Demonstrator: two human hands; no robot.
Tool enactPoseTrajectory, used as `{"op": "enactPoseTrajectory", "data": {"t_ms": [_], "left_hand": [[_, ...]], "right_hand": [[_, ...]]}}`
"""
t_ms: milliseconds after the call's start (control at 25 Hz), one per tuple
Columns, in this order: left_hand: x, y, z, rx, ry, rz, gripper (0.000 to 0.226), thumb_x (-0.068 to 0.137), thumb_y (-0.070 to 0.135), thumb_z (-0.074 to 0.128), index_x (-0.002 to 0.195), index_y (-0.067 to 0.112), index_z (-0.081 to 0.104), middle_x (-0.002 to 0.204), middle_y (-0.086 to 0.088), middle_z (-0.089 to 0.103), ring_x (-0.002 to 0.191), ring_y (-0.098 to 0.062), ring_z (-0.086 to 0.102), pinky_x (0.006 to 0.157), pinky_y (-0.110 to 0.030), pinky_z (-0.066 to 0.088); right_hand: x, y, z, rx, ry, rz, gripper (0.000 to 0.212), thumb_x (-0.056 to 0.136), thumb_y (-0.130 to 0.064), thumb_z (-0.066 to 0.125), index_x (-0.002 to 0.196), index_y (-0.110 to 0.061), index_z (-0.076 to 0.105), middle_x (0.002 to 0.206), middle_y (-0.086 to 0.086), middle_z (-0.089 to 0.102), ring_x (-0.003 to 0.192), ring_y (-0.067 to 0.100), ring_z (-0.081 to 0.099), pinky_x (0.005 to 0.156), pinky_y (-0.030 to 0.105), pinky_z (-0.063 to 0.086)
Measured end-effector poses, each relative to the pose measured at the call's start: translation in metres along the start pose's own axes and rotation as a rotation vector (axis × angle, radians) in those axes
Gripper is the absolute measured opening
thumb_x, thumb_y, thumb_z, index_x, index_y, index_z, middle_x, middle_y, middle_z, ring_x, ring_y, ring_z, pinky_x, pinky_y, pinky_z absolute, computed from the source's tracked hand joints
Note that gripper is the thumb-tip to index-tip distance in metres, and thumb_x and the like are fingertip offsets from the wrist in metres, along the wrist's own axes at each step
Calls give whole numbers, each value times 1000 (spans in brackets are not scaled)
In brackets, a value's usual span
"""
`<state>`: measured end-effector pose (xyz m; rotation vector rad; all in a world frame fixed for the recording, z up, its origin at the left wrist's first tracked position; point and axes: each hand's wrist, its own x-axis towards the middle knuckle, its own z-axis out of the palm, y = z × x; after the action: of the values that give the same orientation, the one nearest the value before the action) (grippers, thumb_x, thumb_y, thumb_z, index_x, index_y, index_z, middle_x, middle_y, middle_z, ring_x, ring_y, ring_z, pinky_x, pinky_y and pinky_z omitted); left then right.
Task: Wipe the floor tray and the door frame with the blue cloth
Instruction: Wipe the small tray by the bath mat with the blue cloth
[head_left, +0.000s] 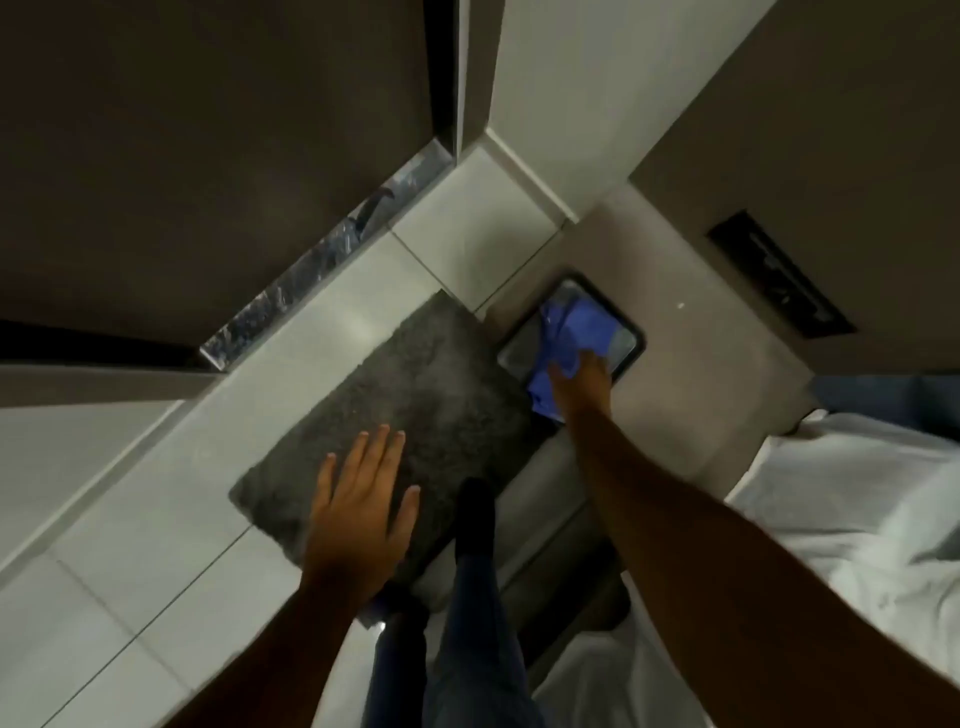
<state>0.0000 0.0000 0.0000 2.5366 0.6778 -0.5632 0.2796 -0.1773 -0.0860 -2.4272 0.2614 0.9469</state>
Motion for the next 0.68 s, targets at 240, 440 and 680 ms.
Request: {"op": "enactPoseTrajectory", "data": {"t_ms": [240, 440, 680], "left_hand": [[19, -14, 52, 24, 2, -63, 68, 106, 49, 42, 166, 16, 41, 166, -9, 52, 156, -30, 45, 128, -66, 27], [32, -30, 47, -43, 67, -92, 66, 108, 48, 39, 165, 15, 41, 158, -10, 60, 152, -31, 50, 133, -59, 19], [18, -40, -32, -8, 101, -137, 75, 107, 59, 17, 171, 21, 25, 175, -5, 37, 165, -24, 26, 137, -51, 5]], "right_hand": [[52, 6, 35, -86, 43, 87, 77, 101, -44, 67, 161, -12, 32, 162, 16, 39, 148, 41, 45, 120, 56, 45], [56, 0, 30, -71, 134, 58, 46, 107, -26, 57, 149, -11, 46, 148, 19, 56, 136, 41, 58, 113, 51, 49], [-40, -53, 4, -18, 56, -80, 40, 106, -28, 61, 143, -16, 55, 138, 17, 64, 128, 39, 63, 115, 57, 49]]}}
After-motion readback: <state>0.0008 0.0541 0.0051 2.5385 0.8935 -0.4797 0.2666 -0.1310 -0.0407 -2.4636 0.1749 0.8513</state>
